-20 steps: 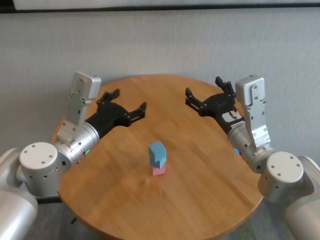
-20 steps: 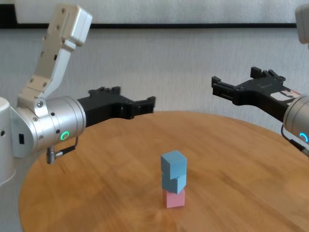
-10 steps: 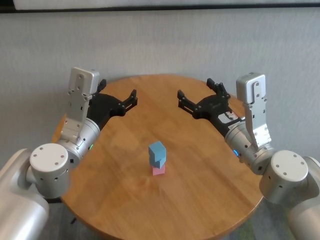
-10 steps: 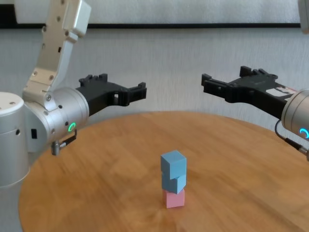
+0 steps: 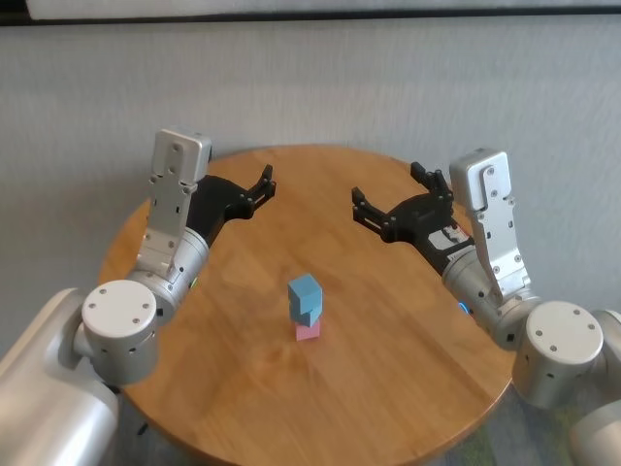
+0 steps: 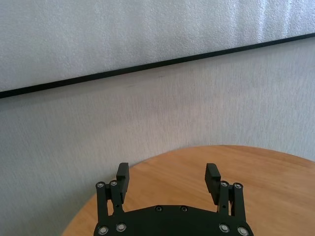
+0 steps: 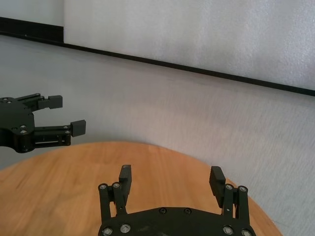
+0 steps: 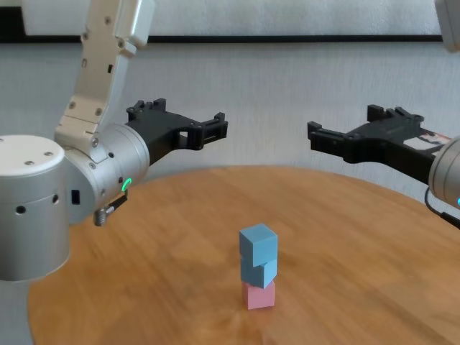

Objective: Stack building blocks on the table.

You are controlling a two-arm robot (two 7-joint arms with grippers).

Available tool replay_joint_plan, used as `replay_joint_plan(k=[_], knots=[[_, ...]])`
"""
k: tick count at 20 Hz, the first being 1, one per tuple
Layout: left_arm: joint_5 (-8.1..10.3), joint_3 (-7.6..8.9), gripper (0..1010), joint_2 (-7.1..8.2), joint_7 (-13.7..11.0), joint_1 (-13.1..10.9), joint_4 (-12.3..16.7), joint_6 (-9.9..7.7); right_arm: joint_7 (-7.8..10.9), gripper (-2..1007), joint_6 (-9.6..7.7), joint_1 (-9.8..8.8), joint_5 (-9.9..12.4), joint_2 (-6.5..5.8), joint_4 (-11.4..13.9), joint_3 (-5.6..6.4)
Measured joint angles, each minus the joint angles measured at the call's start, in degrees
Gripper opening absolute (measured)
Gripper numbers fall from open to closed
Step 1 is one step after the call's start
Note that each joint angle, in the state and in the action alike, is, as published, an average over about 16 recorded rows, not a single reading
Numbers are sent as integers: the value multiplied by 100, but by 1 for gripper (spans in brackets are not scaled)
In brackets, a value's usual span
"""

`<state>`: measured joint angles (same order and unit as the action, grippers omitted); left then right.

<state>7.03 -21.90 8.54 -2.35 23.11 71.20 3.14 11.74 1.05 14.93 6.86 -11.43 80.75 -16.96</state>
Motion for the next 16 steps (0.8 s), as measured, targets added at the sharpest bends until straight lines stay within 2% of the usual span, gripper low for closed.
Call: replay_joint_plan(k=[6, 16], knots=[[-145, 30, 1000, -115, 68, -12, -10, -39, -94, 1000, -83, -132, -178, 53, 145, 73], [-151, 138, 1000, -200, -55, -69, 83, -255, 60, 1000, -76, -179, -172, 148, 130, 156]])
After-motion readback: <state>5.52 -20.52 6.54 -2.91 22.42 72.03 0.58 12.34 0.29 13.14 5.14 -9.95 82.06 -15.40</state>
